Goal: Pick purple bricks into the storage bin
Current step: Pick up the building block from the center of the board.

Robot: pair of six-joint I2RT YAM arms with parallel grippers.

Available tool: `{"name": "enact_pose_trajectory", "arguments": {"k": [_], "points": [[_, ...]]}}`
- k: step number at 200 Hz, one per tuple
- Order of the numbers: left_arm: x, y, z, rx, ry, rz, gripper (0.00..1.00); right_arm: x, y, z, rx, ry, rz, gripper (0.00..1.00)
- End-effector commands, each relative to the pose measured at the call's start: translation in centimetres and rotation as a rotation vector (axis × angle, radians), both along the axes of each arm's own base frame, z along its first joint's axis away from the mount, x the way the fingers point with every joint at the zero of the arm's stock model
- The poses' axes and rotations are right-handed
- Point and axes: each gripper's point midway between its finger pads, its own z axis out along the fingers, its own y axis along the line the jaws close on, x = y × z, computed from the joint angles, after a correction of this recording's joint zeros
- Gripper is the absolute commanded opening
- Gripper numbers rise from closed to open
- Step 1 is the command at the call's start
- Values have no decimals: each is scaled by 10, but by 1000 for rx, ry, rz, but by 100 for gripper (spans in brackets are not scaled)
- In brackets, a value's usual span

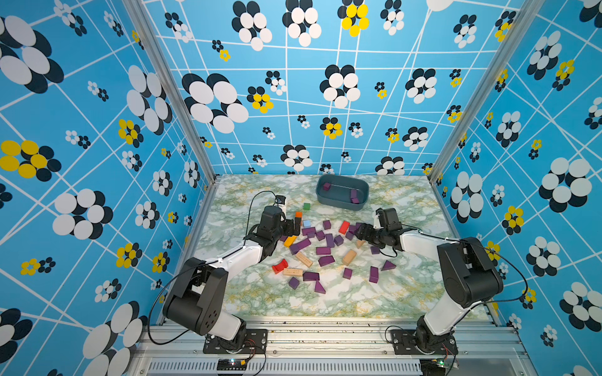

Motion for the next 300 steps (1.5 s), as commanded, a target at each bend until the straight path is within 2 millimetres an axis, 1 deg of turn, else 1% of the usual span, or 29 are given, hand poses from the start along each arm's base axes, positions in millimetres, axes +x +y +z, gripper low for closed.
{"name": "enact_pose_trajectory", "arguments": {"k": [1,19,40,74,91,107,129,158,187,246,300], "points": [[-3,5,11,-37,-75,14,100,-2,1,-5,-19,36,9,75],[-6,5,10,-41,-95,5,100,-1,-4,-4,-57,33,8,75],[-8,5,7,-23,-114,-11,99,5,-9,-4,-101,32,-2,74],[-10,5,5,-27,-130,-21,99,16,-10,-10,-139,59,5,66],[-11,5,8,-40,-149,-20,100,18,-11,-15,-161,82,9,63],[-12,7,6,-38,-155,-21,100,19,-14,-17,-186,89,6,62],[-13,9,3,-26,-158,-22,99,19,-23,-19,-246,108,-2,60],[-13,12,3,-41,-160,-14,100,18,-31,-22,-298,131,-7,53],[-13,15,3,-72,-159,4,100,18,-31,-25,-297,135,-5,51],[-13,14,6,-136,-147,21,100,23,-24,-26,-264,125,4,52],[-13,10,6,-195,-134,29,100,22,-18,-30,-262,128,26,53]]}}
